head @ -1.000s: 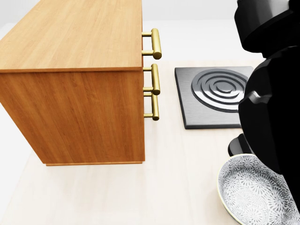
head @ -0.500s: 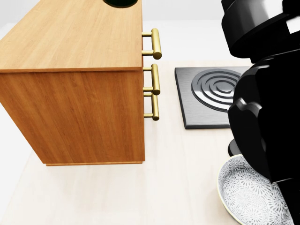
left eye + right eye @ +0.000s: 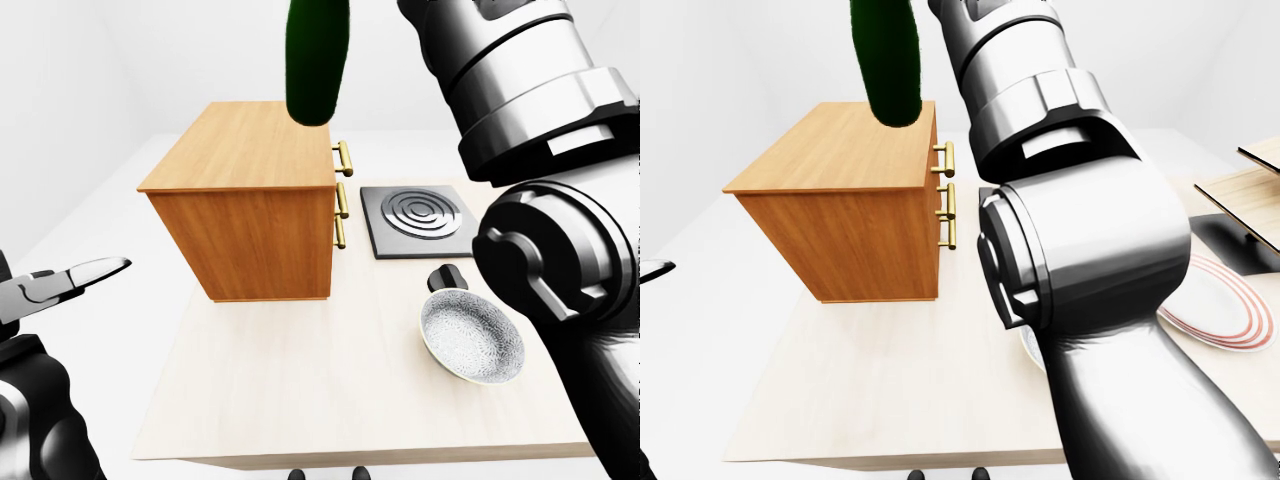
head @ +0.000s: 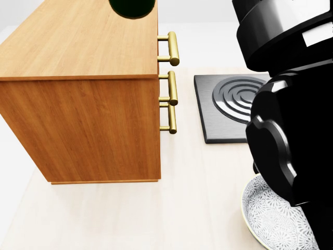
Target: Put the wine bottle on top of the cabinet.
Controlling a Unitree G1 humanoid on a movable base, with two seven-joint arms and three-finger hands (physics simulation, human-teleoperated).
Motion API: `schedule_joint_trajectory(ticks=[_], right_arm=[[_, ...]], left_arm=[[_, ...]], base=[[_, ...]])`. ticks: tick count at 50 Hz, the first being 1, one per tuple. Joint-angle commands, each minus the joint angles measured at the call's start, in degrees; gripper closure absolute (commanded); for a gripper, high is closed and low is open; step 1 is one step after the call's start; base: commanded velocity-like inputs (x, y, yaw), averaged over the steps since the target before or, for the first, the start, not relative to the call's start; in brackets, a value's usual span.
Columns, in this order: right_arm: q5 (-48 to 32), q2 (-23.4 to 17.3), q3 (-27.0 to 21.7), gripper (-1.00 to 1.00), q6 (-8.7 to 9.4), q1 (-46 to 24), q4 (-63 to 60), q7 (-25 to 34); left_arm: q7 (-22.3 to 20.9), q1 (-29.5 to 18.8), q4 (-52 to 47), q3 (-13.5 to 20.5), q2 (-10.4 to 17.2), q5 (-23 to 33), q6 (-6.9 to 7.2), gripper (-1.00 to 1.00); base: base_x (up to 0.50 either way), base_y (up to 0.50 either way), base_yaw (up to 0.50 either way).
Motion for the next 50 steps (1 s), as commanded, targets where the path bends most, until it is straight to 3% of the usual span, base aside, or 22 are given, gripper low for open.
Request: schedule_joint_trajectory(ticks=[1,50], right_arm=[[1.3,0.2,-2.1,0.93,0.0,0.5,-1.3,1.8],[0.3,2.0,-1.1,0.93,0.0,3.6,-1.6,4.9]], left_arm=[[0.0,0.0,-0.1,0.2,0.1,-0.2,0.0,-1.0],[-0.3,0.3,0.8,-0.3,-0.2,0.5,0.0,-1.0]], base=[[0.0,0.0,-0.01],[0.0,0.0,0.0]])
